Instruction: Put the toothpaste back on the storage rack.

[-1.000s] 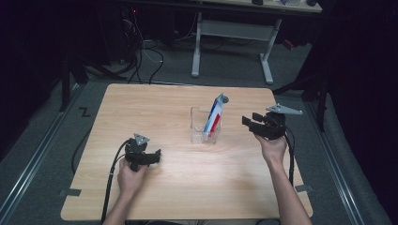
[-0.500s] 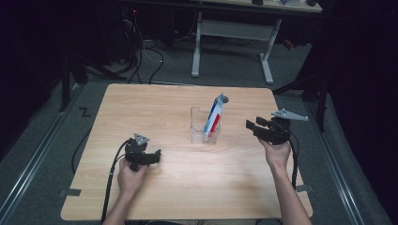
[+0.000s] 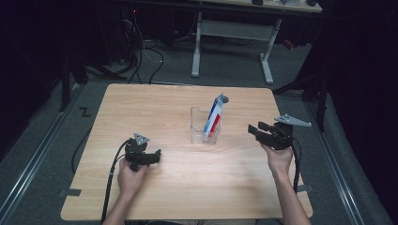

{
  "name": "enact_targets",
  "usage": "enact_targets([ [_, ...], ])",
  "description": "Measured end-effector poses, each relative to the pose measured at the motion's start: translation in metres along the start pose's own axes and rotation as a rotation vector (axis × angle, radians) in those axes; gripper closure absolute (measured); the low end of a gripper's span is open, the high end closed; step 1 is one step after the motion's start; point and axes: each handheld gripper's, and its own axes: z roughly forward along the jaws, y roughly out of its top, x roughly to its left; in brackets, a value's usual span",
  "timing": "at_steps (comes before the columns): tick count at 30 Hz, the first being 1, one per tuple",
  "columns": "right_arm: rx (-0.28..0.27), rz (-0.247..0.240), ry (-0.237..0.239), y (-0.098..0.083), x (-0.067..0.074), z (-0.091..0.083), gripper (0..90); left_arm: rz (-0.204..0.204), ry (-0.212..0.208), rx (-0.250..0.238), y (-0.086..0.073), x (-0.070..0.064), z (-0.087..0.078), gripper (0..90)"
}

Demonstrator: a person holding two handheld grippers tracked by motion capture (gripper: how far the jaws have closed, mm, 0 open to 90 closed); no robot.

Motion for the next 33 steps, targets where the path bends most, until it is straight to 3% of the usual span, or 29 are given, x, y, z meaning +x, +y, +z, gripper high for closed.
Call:
enact_targets([
  [15, -0.006, 0.017, -0.002, -0.020, 0.001, -0.006, 47.5, 0.000, 0.001, 0.000, 0.000, 0.000, 0.000, 15.4],
  [33, 0.023, 0.005, -0.012, -0.038, 0.007, 0.003, 48.6, 0.000, 0.000, 0.000, 0.000, 0.000, 0.000, 15.4],
])
